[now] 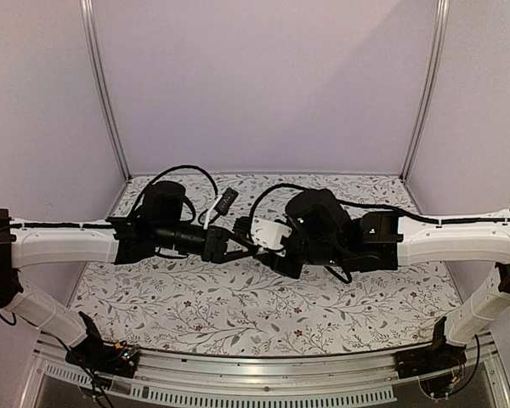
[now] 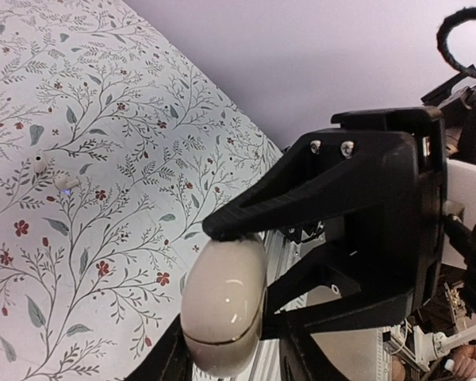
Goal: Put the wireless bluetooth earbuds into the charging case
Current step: Pass from the right arm to the left
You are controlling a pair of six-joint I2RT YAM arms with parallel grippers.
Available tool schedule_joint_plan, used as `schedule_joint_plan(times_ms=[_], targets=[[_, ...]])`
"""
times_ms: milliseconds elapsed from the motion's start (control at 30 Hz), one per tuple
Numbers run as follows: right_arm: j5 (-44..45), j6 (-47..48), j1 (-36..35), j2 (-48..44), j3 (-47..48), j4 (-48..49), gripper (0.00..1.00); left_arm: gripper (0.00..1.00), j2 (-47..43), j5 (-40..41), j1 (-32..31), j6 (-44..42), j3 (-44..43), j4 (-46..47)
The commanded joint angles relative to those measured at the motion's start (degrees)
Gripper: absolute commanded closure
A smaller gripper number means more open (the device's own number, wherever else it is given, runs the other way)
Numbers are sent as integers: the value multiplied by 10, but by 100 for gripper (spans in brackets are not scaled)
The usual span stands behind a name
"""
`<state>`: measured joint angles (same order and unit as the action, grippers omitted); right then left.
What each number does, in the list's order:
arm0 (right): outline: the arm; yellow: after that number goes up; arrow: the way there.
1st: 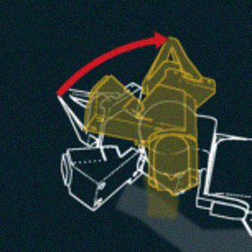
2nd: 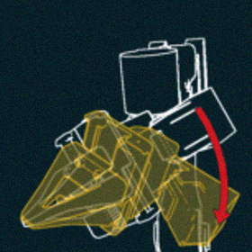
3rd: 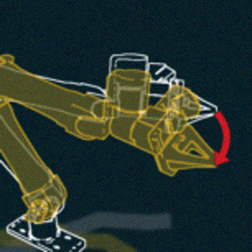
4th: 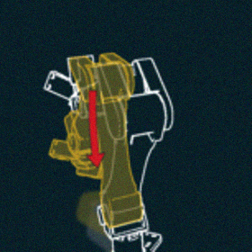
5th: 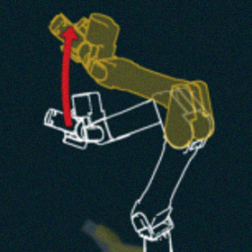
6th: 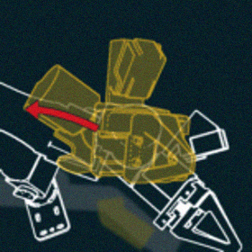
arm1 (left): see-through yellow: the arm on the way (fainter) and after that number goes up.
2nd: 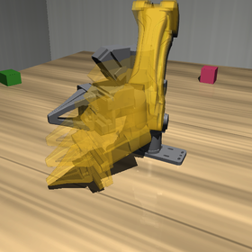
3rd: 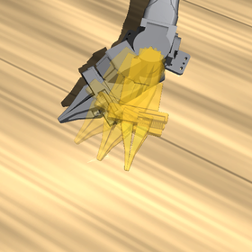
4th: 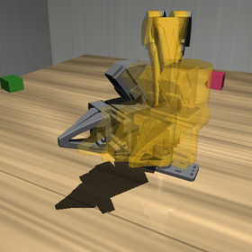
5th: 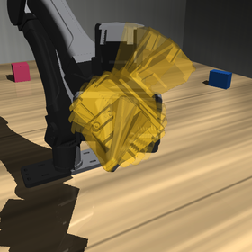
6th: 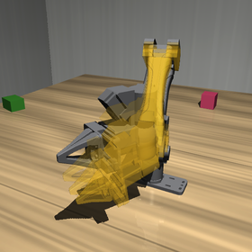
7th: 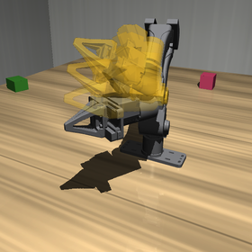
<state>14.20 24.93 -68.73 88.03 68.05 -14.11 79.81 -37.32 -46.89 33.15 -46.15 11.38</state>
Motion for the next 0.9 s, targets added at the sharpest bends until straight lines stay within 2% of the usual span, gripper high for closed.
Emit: schedule_joint_plan(times_ms=[0, 267, 667, 767, 867], targets=[[18, -1, -4, -7, 14, 17, 68, 64, 4, 11, -7, 0, 6, 14], [14, -1, -4, -16, 12, 23, 69, 62, 8, 8, -8, 14, 7, 33], [24, -4, -4, -15, 8, 28, 69, 72, 14, 8, -9, 24, 13, 53], [17, -8, -4, -16, 6, 32, 67, 85, 9, 10, -8, 22, 19, 58], [9, -16, -4, -27, -8, 47, 53, 96, 1, 14, -8, 13, 27, 61]])
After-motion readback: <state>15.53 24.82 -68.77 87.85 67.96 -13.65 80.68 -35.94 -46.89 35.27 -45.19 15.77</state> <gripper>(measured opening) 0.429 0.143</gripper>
